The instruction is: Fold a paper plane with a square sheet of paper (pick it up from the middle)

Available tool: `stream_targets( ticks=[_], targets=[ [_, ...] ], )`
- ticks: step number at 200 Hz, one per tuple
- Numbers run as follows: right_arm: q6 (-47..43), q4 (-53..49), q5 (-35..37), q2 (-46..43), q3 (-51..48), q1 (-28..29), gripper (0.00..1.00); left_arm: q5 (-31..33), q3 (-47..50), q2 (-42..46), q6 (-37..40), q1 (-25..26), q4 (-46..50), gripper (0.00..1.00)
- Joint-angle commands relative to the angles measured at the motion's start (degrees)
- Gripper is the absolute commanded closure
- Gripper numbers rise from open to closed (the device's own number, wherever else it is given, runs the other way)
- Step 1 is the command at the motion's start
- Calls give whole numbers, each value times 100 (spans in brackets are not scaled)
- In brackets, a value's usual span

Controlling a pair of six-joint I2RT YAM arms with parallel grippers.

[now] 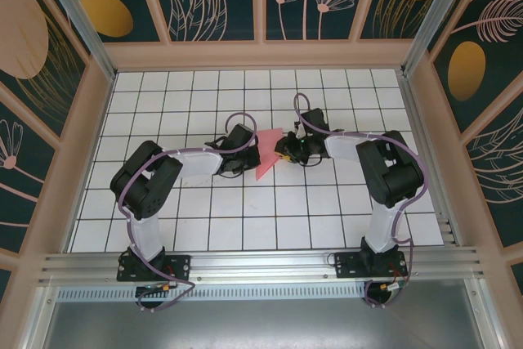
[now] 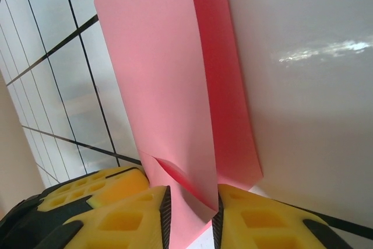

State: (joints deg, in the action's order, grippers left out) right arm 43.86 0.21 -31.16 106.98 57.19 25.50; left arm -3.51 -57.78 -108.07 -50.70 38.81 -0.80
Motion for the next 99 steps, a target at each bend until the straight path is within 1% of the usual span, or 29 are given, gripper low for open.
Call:
stream_targets(
  ticks=[1, 30, 59, 75, 99],
  targets=[
    [-26, 324, -318, -119, -99, 17, 75, 122, -61, -175, -2, 36, 260, 99],
    [-2, 628, -499, -40, -156, -22, 77, 169, -100, -12, 81, 34, 306, 94],
    [12, 698, -523, 47, -148, -67, 88, 216, -187, 253, 224, 23, 417, 84],
    [41, 680, -431, -4, -180, -62, 94, 296, -208, 431, 303, 28, 490, 76],
    [139, 542, -179, -227, -245, -45, 97, 351, -87, 788, 468, 24, 453, 60]
  ],
)
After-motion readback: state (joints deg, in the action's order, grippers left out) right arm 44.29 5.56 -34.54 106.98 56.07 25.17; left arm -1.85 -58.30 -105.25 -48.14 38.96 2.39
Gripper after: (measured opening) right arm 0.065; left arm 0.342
